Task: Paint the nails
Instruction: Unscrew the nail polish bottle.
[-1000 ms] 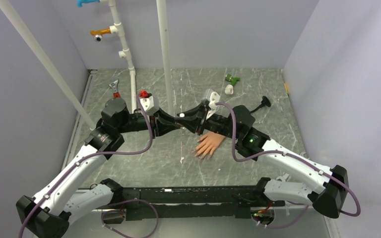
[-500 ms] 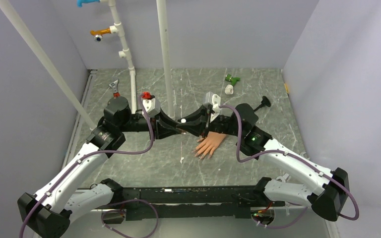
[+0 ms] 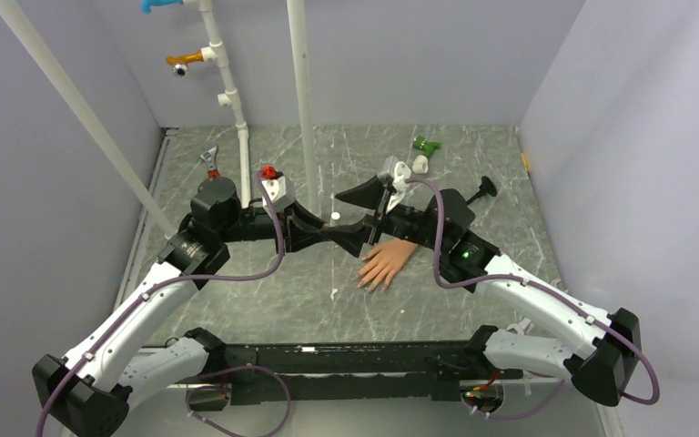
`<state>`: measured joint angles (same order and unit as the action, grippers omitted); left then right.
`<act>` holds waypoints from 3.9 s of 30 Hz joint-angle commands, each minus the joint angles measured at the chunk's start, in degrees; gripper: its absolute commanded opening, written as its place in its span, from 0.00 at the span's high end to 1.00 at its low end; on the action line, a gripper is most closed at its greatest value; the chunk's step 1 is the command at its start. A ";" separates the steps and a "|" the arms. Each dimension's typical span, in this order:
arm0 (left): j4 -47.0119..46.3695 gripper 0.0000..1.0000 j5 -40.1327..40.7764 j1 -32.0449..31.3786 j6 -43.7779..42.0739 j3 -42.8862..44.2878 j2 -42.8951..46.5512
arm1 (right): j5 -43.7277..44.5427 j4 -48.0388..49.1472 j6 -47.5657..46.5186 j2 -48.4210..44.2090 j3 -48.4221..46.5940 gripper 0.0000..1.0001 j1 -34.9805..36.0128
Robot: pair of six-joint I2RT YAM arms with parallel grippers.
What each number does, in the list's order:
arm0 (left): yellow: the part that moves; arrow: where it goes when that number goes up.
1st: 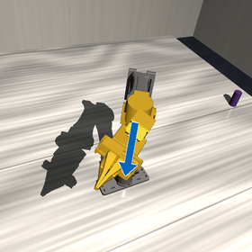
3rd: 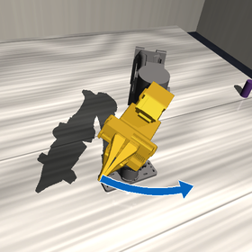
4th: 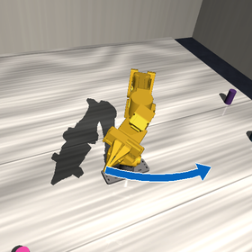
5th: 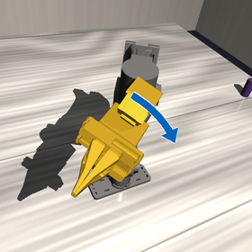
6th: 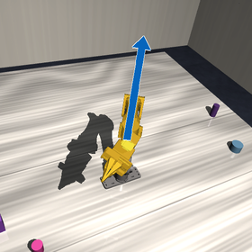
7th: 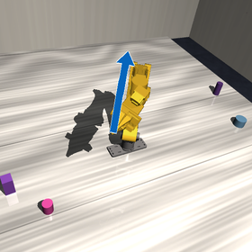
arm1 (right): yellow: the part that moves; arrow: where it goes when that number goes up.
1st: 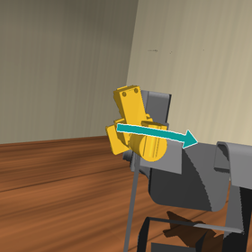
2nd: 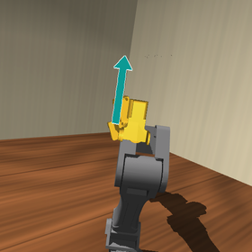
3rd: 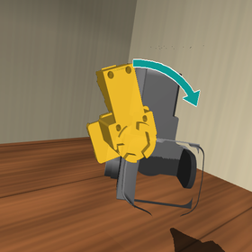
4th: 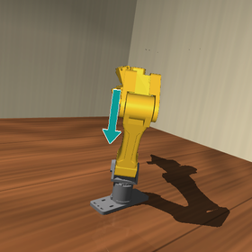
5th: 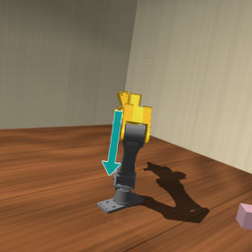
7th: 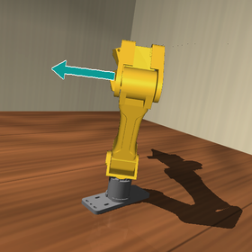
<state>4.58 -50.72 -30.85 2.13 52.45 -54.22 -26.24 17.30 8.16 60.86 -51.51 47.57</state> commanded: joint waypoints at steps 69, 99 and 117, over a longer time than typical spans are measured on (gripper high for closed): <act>-2.19 1.00 6.59 0.42 0.77 1.86 1.20 | 28.30 1.03 -2.18 0.79 -0.44 1.00 12.81; -3.10 1.00 -5.83 0.42 -0.86 1.61 1.57 | 2.49 5.50 -0.12 -3.03 4.40 0.44 5.96; -2.64 1.00 6.12 0.41 0.07 1.21 2.36 | 20.43 3.33 9.54 -5.69 1.28 0.29 5.39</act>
<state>4.10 -48.66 -30.55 1.67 52.45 -52.93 -9.54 20.01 15.59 55.51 -46.37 52.53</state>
